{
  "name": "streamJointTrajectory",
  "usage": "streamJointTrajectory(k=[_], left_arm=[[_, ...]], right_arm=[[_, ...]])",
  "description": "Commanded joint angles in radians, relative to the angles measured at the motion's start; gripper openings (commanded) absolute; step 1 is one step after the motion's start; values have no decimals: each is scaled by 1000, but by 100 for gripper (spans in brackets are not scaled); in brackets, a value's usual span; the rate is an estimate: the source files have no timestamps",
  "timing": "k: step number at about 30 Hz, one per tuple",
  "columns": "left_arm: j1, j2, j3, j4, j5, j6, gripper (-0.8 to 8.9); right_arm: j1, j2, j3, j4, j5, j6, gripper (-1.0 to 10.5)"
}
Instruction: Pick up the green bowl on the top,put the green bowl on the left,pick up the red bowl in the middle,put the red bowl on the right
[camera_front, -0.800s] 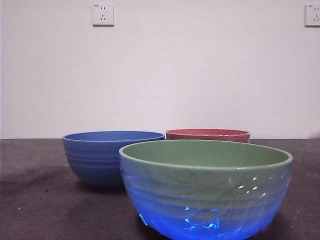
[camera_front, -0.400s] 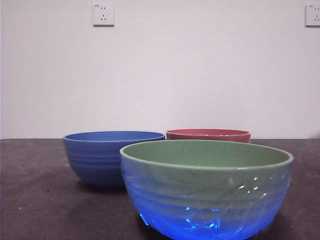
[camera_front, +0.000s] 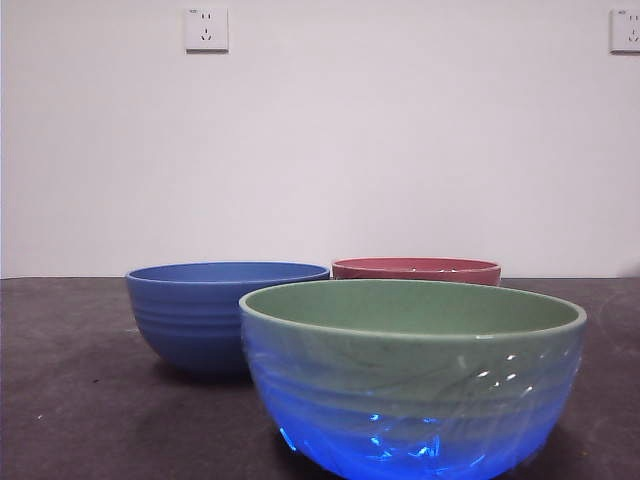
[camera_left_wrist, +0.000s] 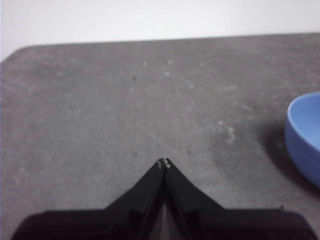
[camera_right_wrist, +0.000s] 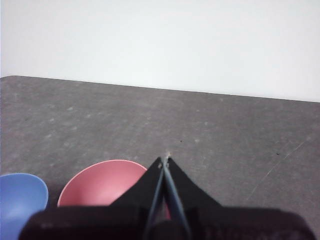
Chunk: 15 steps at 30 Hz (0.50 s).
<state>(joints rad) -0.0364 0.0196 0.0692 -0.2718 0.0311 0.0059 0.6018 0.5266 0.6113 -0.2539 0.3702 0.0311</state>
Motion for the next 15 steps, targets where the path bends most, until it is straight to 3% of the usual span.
streamJointTrajectory(k=[1, 15], left_arm=[[5, -18, -16, 14, 2, -10, -3], [5, -18, -42, 20, -1, -10, -3]], right_arm=[[0, -2, -6, 6, 3, 13, -16], [0, -2, -6, 5, 3, 13, -16]])
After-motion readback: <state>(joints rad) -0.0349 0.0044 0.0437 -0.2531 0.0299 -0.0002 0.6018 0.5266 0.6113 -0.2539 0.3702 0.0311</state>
